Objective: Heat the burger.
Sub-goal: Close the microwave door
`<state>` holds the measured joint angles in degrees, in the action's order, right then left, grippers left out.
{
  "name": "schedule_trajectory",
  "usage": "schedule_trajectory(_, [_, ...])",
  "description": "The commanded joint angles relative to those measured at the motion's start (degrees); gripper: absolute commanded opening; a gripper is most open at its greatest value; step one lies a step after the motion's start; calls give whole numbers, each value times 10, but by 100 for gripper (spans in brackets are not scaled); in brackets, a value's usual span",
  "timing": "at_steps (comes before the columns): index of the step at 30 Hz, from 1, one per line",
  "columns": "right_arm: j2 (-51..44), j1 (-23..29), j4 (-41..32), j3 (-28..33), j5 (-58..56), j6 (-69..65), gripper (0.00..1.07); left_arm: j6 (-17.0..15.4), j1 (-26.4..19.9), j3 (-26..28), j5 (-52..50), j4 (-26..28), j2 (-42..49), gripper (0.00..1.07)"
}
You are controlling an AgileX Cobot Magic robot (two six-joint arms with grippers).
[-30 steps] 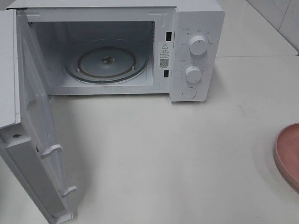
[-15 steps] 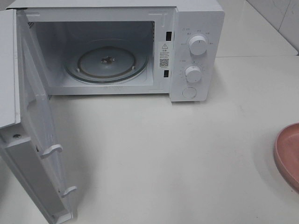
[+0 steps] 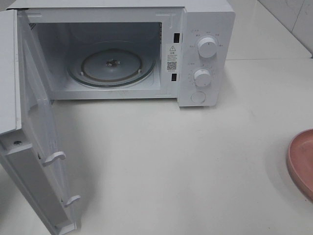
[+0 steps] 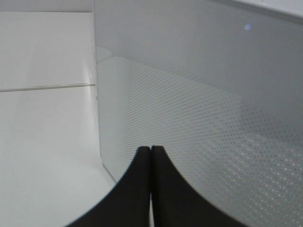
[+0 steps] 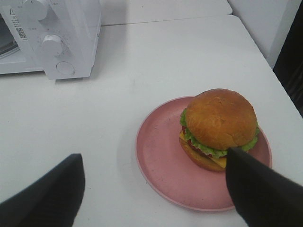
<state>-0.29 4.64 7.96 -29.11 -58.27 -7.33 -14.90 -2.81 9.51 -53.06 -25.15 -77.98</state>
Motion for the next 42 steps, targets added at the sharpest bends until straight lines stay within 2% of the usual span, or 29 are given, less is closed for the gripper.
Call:
schedule_trajectory(1, [-14,-2,1,3,7,7,76,-9,3,1,-43,-19,-24,0])
schedule_trajectory(3, [-14,-2,1,3,7,7,76,-9,19,6,-46,-19,-38,0])
schedule_trajectory(4, [-14,-2,1,3,7,7,76,-9,42,14,-46,-15,-53,0])
schedule_trajectory(6, [-14,-2,1,3,7,7,76,-6,52,17,-46,-10,-61,0])
schedule_trajectory(7, [-14,-2,1,3,7,7,76,-3,77,23,-48,10,-71,0])
schedule_trajectory(8, [-14,-2,1,3,7,7,76,-3,77,23,-48,10,-71,0])
schedule_trajectory(10, [-14,-2,1,3,7,7,76,2,105,28,-52,40,-80,0])
schedule_trajectory(21, [-14,-2,1,3,7,7,76,19,182,37,-66,109,-99,0])
schedule_trajectory(26, [-14,-2,1,3,7,7,76,21,215,78,-30,119,-99,0])
schedule_trajectory(34, [-14,-2,1,3,7,7,76,21,250,113,-5,126,-116,0])
schedule_trajectory(40, [-14,-2,1,3,7,7,76,22,303,154,-6,174,-155,0])
schedule_trajectory(42, [-14,-2,1,3,7,7,76,41,334,182,-5,213,-176,0])
